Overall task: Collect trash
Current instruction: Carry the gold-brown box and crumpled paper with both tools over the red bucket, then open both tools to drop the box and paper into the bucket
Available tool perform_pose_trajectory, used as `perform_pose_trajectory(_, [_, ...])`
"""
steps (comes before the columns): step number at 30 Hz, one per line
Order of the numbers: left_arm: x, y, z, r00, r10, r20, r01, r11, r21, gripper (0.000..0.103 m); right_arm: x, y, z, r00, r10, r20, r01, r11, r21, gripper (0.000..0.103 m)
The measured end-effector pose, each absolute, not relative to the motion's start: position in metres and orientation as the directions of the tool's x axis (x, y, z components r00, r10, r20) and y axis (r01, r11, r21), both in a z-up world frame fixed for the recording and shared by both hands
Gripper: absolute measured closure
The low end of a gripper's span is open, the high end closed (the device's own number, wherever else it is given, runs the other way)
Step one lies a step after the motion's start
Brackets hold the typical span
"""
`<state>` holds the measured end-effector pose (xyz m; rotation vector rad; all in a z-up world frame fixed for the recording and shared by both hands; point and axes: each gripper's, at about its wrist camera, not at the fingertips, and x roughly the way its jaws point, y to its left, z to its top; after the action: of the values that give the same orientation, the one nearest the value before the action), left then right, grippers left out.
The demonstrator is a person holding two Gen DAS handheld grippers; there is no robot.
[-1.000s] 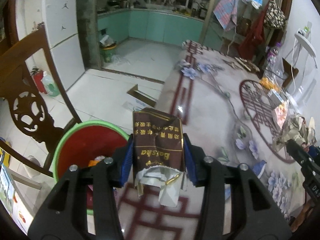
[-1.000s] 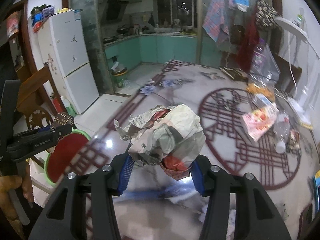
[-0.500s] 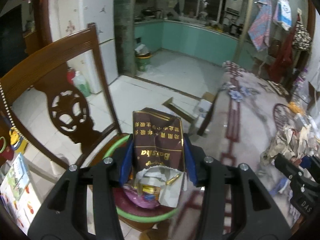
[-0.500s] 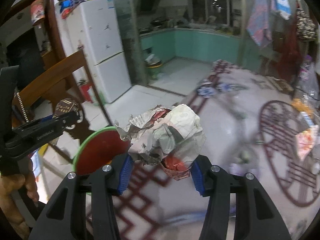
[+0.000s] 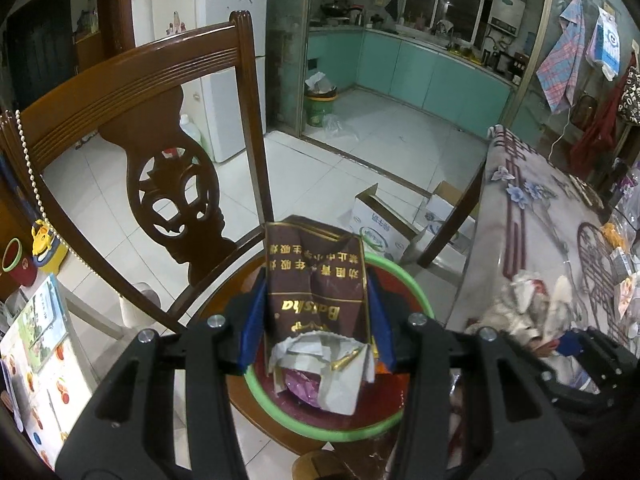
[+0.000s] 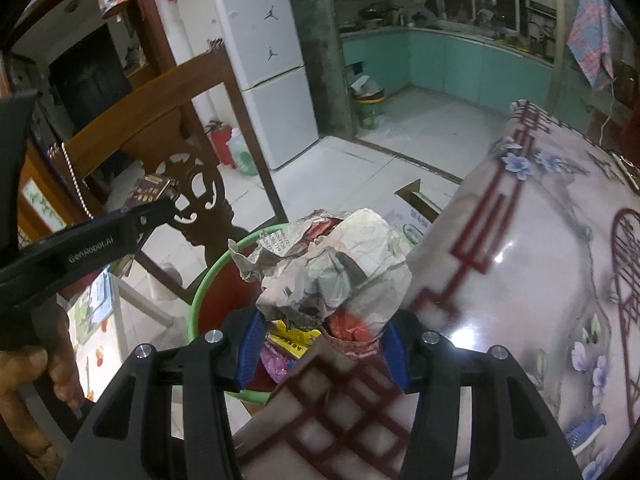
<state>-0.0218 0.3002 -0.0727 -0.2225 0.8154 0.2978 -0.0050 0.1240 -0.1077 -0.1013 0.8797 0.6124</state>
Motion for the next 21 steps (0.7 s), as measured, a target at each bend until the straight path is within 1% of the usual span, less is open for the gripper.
perform_pose_trajectory(11, [-0.02,0.301,-0.078,0.632,0.181,-0.754,-0.35,0.934,-0.069,0.059,-0.003,0.128,-0.116,0.46,0.462,-0.759,-0.548,0.82,0.166,0.052])
perform_pose_trajectory(12, [-0.019,0.301,-0.079,0.63,0.183,-0.755,-0.353,0.933,-0.068,0.057,-0.003,0.128,-0.116,0.46,0.461,-0.759,-0.548,0.82,0.167,0.052])
perform_pose_trajectory(13, [-0.019,0.301,-0.079,0.625,0.189,-0.757,-0.359,0.931,-0.064,0.055,-0.003,0.128,-0.116,0.459,0.462,-0.759,-0.548,0.82,0.168,0.051])
perform_pose_trajectory(15, [-0.018,0.301,-0.08,0.626,0.195,-0.755,-0.366,0.928,-0.063,0.033,-0.004,0.127,-0.115,0.458,0.466,-0.757,-0.547,0.819,0.174,0.04])
perform_pose_trajectory(17, [-0.018,0.3,-0.079,0.629,0.198,-0.752,-0.366,0.929,-0.061,0.031,-0.005,0.123,-0.112,0.473,0.462,-0.75,-0.543,0.824,0.165,0.034])
perform_pose_trajectory(20, [-0.015,0.292,-0.08,0.625,0.198,-0.755,-0.352,0.935,-0.046,0.026,-0.008,0.112,-0.109,0.493,0.448,-0.746,-0.53,0.834,0.151,0.031])
perform_pose_trajectory(21, [-0.014,0.29,-0.08,0.625,0.194,-0.756,-0.348,0.937,-0.046,0.026,-0.008,0.106,-0.108,0.497,0.445,-0.745,-0.522,0.839,0.153,0.028])
